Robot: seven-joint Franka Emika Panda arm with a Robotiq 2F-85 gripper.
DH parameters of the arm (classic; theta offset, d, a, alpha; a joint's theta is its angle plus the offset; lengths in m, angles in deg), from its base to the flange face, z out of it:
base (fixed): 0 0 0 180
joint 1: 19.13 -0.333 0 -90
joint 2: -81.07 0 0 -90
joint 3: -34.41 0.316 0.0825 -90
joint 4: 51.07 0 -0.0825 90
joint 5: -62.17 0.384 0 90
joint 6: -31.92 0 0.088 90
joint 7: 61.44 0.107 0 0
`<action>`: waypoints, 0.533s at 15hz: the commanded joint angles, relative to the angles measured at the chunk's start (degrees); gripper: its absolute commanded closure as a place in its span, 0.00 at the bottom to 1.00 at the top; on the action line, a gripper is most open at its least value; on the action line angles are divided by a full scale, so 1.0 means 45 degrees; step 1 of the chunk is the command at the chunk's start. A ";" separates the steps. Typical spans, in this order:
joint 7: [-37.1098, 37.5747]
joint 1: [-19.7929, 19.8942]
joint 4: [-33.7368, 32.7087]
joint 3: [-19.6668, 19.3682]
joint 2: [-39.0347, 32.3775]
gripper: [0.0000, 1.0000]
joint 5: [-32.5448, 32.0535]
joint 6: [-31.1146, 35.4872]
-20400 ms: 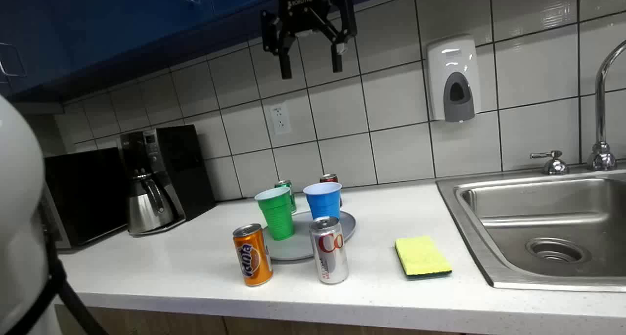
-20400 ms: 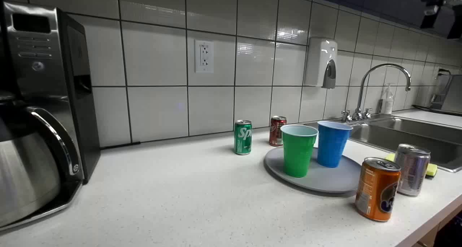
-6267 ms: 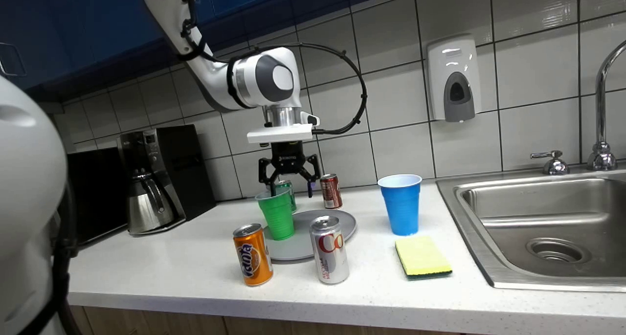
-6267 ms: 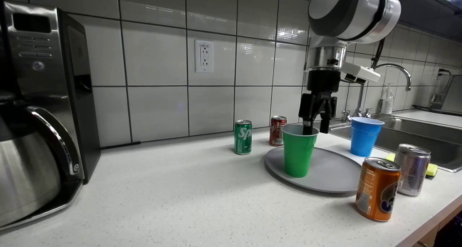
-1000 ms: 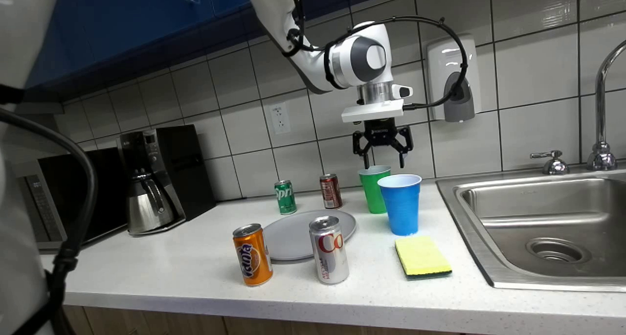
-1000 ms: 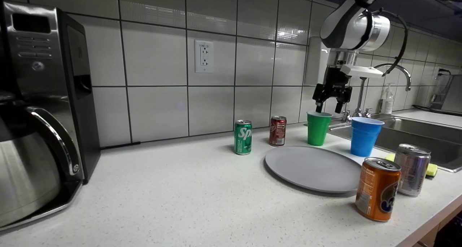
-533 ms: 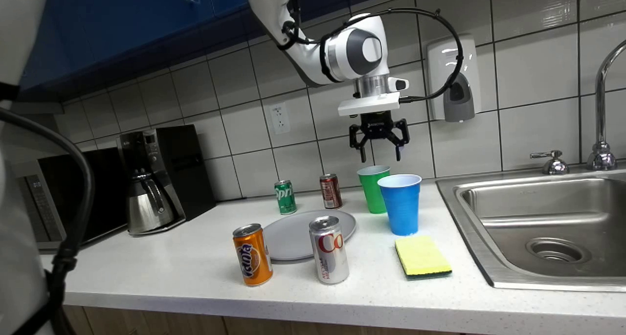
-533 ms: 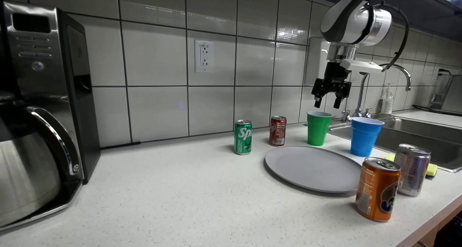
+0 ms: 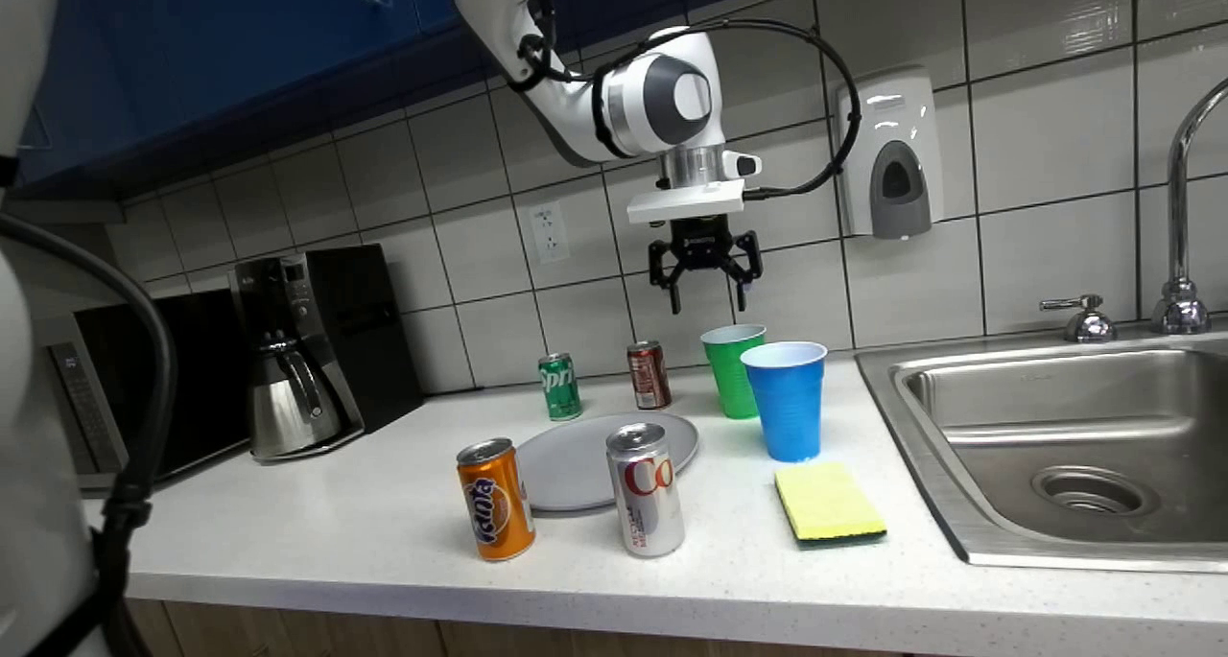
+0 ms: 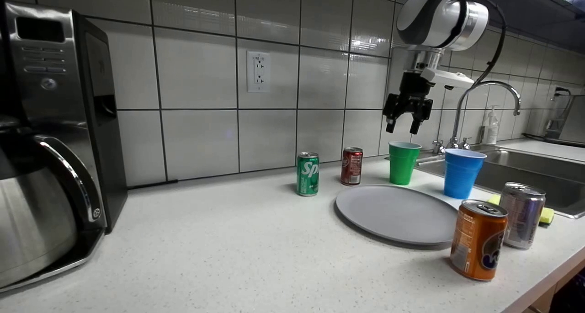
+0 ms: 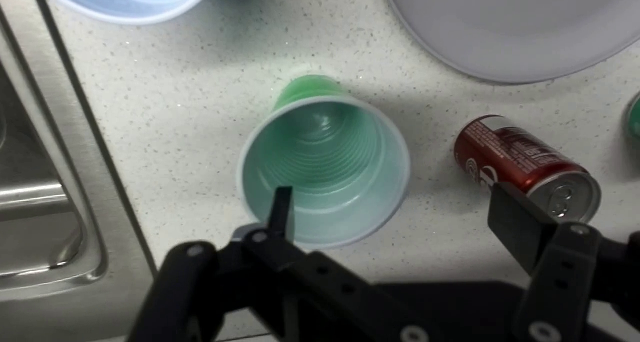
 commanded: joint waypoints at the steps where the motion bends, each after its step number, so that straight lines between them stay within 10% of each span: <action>1: 0.0202 -0.0254 0.0625 0.0238 0.0590 0.00 -0.0076 0.0043; 8: 0.0280 -0.0777 0.0301 0.0449 0.0185 0.00 -0.0194 0.0107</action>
